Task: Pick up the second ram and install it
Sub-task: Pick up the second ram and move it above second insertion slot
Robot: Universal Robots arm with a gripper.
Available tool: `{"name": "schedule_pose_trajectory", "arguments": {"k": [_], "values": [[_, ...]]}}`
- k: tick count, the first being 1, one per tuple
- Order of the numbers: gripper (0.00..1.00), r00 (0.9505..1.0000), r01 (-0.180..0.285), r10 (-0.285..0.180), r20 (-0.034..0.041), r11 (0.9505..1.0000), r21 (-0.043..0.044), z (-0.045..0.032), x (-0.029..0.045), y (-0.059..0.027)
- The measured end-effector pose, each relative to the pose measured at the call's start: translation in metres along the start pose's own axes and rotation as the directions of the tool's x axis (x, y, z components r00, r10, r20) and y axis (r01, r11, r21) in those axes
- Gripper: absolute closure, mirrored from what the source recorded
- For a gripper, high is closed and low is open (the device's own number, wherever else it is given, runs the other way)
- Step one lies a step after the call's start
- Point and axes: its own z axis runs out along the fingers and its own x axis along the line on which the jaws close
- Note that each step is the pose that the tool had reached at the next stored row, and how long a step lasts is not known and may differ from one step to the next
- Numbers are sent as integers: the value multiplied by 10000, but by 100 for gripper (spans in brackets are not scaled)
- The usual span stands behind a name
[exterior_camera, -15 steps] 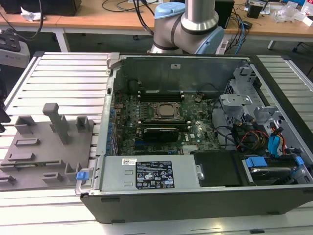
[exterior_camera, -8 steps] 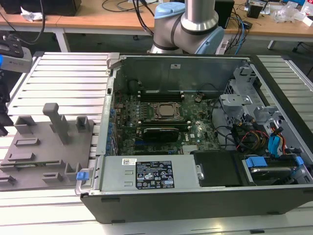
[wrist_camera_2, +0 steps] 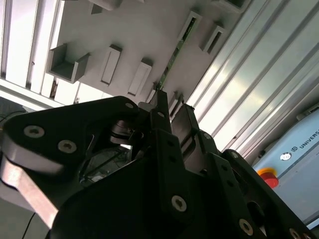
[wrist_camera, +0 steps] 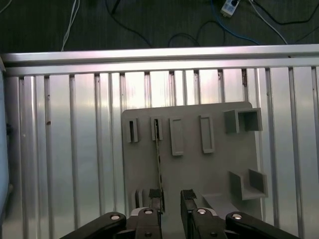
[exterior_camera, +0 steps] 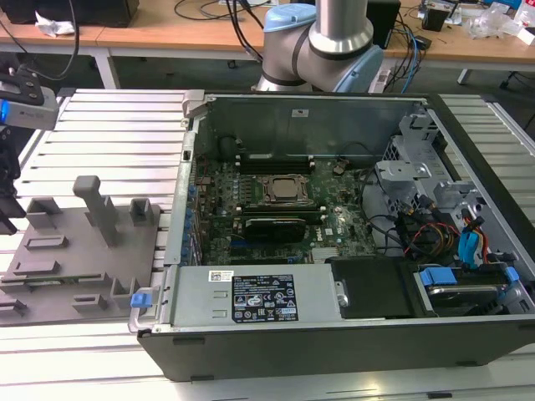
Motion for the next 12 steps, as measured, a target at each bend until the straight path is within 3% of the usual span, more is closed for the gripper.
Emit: {"name": "schedule_pose_trajectory", "arguments": {"k": [12], "values": [[70,10000,0,0,0,10000,-1,136,3,-6]]}}
